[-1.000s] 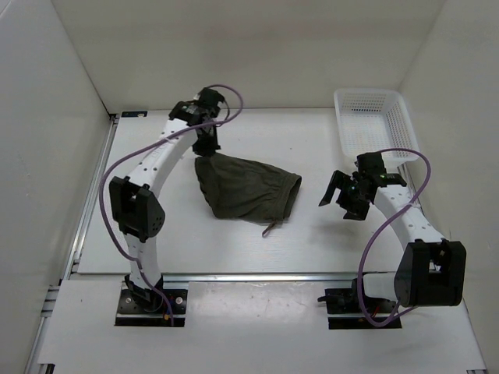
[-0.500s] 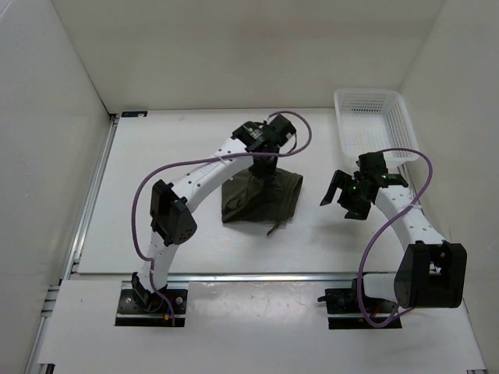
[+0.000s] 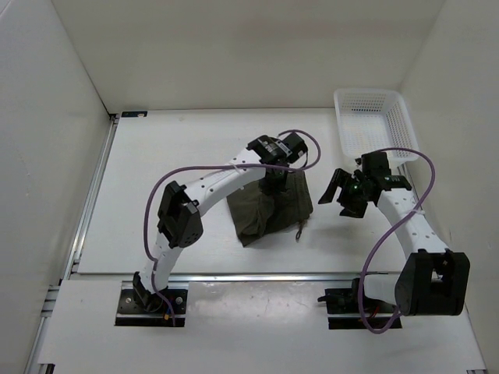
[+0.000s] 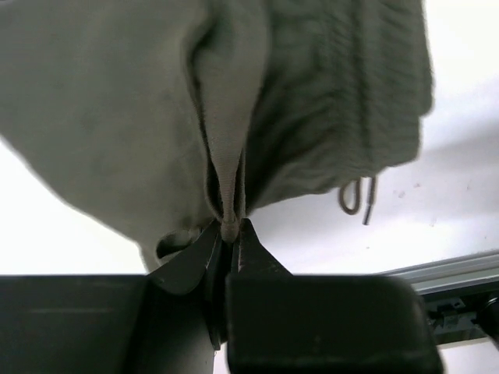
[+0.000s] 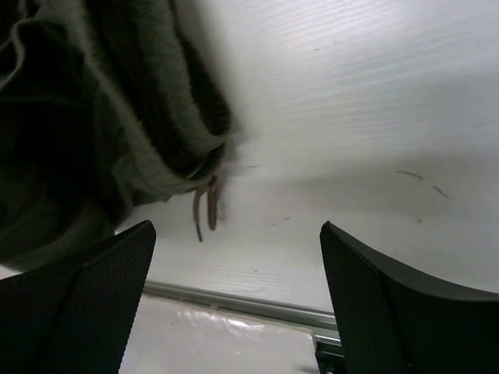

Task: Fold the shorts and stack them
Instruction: Fold the shorts

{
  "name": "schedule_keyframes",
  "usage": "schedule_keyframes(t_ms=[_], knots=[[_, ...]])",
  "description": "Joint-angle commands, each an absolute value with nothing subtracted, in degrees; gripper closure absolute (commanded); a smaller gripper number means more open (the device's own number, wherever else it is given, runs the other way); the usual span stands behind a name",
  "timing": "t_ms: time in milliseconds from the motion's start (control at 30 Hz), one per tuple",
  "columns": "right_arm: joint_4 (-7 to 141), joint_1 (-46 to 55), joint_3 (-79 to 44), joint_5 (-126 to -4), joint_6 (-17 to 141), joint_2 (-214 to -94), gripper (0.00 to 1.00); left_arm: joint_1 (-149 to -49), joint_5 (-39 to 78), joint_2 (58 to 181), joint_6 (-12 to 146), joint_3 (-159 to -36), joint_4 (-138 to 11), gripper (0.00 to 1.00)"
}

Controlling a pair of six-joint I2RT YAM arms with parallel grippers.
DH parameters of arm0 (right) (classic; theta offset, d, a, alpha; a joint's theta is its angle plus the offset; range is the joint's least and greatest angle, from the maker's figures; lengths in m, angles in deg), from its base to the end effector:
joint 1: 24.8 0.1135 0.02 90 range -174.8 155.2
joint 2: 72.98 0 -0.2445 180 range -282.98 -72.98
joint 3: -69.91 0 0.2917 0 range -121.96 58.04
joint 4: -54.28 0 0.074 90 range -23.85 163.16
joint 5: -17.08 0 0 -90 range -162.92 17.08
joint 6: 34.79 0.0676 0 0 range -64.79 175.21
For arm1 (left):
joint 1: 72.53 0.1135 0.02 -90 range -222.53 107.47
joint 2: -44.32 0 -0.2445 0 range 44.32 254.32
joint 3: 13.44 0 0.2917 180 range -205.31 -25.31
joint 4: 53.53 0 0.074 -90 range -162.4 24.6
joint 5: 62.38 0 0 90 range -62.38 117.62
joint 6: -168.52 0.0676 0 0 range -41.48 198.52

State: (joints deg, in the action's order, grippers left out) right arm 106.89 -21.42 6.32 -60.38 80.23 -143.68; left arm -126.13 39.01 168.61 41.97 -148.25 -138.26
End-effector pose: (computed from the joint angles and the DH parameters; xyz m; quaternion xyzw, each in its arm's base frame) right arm 0.2978 0.0323 0.1873 0.1521 0.9478 0.1659 0.2258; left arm 0.2972 -0.3806 0.2338 0.1326 0.9768 -0.0274 0.1661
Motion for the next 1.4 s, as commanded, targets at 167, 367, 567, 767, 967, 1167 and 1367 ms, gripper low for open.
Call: schedule_keyframes(t_ms=[167,367,567,767,967,1167,1367], knots=[[101.8,-12.9,-2.7,-43.0,83.0,-147.4,0.36,-121.8,40.1,155.2,39.6,-142.5,-139.7,0.90],[106.9,0.4,-13.4,-59.8,73.7,-157.9,0.20,-121.2,39.0,153.0,39.1,-141.2,-139.1,0.90],[99.9,-2.0,-15.5,-52.1,77.4,-164.6,0.16,-121.2,39.0,153.0,39.1,-142.2,-139.1,0.90],[90.3,-7.0,-6.4,-35.1,91.7,-164.0,0.14,-120.7,39.0,151.9,37.9,-140.8,-139.7,0.90],[76.4,-6.4,-1.5,-25.7,114.4,-162.7,0.00,-120.7,39.0,151.4,37.9,-140.3,-139.7,0.90],[65.6,-6.4,1.1,-24.6,131.8,-162.7,0.00,-120.7,39.6,151.4,37.9,-139.7,-139.7,0.90],[64.3,-4.2,0.0,-24.6,138.7,-166.6,0.00,-120.7,39.6,151.4,37.9,-139.7,-139.1,0.90]])
